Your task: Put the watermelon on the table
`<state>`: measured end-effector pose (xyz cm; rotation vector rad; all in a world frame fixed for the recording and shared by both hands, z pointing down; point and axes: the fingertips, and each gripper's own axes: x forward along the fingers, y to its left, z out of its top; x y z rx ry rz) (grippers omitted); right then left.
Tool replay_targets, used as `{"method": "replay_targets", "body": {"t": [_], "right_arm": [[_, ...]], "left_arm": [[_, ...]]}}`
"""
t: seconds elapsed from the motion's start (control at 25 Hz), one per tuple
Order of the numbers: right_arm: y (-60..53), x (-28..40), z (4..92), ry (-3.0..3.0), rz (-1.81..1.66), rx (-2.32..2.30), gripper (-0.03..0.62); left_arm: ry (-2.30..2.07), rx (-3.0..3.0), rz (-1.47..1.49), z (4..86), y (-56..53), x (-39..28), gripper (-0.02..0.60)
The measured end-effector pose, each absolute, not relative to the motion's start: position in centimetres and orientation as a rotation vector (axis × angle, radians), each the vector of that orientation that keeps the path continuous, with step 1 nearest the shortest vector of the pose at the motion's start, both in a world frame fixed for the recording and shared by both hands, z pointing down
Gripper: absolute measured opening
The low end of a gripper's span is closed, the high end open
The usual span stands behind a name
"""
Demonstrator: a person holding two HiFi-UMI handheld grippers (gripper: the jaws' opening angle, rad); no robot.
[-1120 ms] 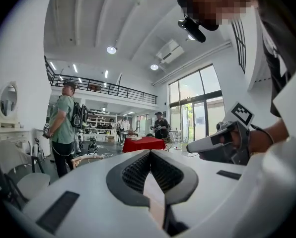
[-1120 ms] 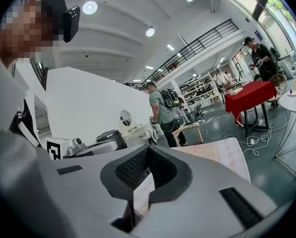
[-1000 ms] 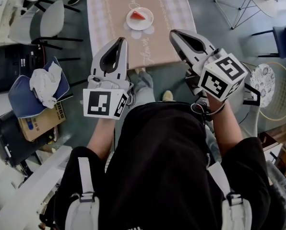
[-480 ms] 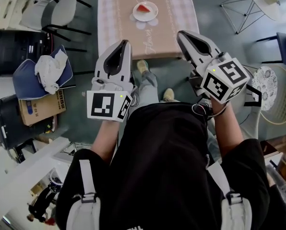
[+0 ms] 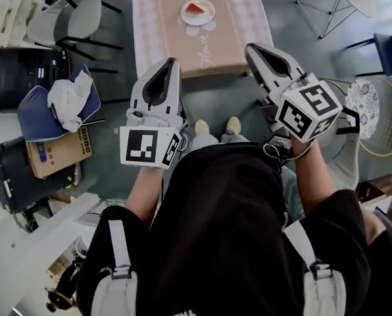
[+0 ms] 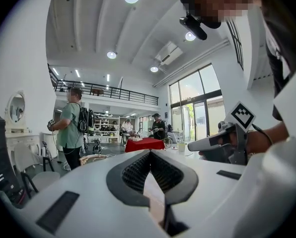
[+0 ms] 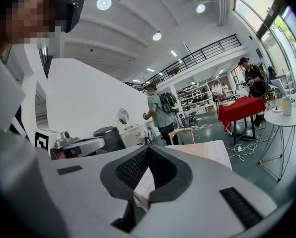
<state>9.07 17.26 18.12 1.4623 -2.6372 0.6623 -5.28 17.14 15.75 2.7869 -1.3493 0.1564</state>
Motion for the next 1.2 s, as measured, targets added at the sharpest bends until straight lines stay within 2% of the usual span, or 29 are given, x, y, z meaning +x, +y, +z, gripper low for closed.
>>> {"method": "replay_targets", "body": {"t": [0.44, 1.2], "right_arm": [[17.9, 4.9, 17.2, -2.569, 0.619, 1.56, 0.014], [18.1, 5.2, 16.3, -2.551, 0.606, 1.64, 0.014]], "left_arm": [[-1.315, 2.806, 0.105, 15.1, 17.0, -9.8, 0.011], [-1.279, 2.808, 0.085, 15.5, 16.8, -11.0, 0.011]]}}
